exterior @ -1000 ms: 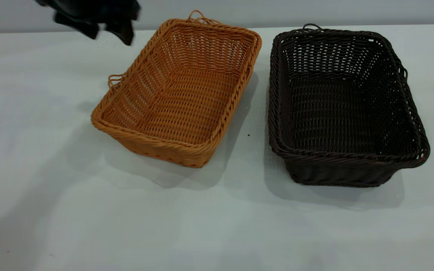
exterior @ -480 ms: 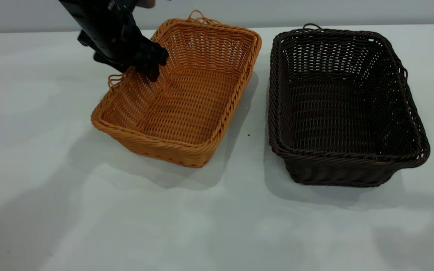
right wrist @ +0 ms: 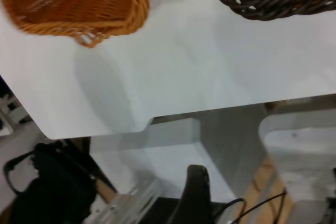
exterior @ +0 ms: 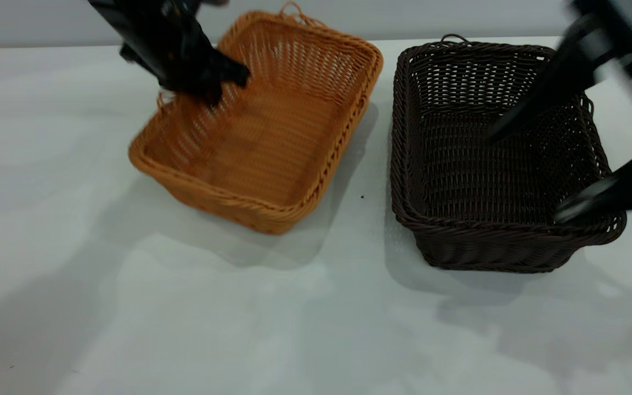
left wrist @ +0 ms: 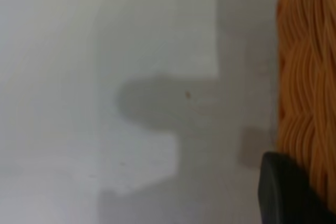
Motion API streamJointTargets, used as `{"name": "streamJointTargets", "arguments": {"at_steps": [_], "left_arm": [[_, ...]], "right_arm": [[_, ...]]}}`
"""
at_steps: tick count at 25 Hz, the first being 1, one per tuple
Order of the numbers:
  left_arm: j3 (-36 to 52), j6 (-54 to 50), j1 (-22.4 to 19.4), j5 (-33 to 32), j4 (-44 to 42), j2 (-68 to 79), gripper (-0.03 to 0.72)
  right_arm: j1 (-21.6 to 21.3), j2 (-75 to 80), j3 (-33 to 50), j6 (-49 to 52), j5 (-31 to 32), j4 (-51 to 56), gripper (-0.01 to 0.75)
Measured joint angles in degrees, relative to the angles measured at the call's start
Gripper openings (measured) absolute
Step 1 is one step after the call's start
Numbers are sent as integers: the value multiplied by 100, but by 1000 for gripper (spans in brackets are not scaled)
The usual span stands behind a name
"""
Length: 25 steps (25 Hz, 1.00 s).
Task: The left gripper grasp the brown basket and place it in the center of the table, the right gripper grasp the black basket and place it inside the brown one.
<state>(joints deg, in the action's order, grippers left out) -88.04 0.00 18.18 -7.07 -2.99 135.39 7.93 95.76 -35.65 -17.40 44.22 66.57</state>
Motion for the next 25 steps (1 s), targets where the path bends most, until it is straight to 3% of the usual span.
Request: {"name": "streamJointTargets", "arguments": {"at_steps": [7,13,22,25], "left_arm": [[0,125,-450,29,-128,-902,81],[0,150,-483,43,-224,-1063,81],[0,274,-483,48,-229,-1063,80],[0,278,-483,66,-229,-1063,80]], "right_arm": [[238,1122,-24,-641,-776,1737,587],[238,1784,-50,-849,-1066,2173,587],[6,2175,-80,-1866,-2065,3058,586],[-27,2176,-115,-2095,-2347,3215,536]]}}
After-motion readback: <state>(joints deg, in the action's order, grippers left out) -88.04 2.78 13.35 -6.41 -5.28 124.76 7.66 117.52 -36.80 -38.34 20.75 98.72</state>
